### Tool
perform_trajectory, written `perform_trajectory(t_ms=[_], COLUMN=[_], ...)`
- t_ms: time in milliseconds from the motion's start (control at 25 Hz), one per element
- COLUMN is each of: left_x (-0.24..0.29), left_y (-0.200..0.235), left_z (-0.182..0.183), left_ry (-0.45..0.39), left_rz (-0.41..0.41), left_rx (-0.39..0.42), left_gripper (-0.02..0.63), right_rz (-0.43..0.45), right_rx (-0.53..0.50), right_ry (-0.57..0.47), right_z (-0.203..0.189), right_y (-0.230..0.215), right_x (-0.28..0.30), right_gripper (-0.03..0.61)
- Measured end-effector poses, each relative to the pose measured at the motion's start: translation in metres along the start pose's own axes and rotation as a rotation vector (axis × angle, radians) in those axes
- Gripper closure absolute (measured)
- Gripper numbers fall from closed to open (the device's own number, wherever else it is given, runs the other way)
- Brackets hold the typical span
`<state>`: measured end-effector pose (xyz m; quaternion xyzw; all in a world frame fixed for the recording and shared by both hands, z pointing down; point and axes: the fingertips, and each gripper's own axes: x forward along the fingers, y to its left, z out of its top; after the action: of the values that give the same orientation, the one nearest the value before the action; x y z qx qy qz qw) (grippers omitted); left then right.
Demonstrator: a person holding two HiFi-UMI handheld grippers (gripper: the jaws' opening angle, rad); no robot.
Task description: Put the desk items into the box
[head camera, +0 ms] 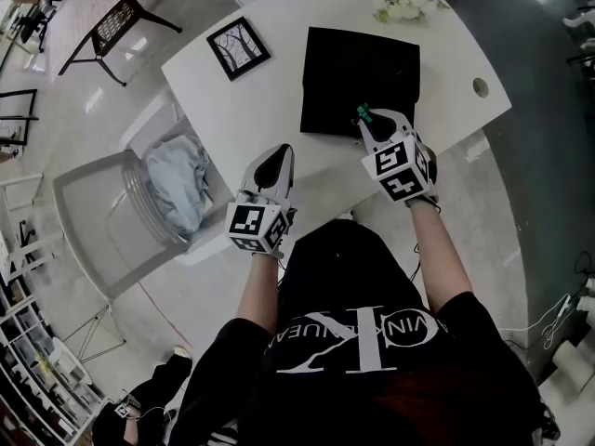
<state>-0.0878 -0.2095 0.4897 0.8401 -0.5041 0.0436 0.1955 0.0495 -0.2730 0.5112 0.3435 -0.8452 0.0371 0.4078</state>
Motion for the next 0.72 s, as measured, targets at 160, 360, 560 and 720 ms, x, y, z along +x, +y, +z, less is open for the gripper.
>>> perform_trajectory(t_ms=[160,360,560,720], left_x=[-0.003,-0.007,-0.009,-0.011], left_y=[-0.003,-0.005,-0.005,-0.004], left_z=[0.003,0.009,0.017,0.025], left_ry=[-0.009,-0.022,-0.041,-0.056], left_rz=[0.001,0.003,0.011,0.018], left_rx=[0.010,0.021,0.035,0.047], left_gripper=[0.603,0.603,0.603,0.603], right_rz=[-0.003,0.001,0.006,-0.031], right_rx=[0.025,0.079,0.186,0.198], right_ry=[-0.022,-0.059,-0.142,-0.176], right_z=[0.001,0.002,0.011,0.015], right_y=[0.002,0.004,-0.003,-0.011], right_x=[-0.007,-0.017,-0.031,-0.041], right_gripper=[0.560,0.560,0.560,0.561])
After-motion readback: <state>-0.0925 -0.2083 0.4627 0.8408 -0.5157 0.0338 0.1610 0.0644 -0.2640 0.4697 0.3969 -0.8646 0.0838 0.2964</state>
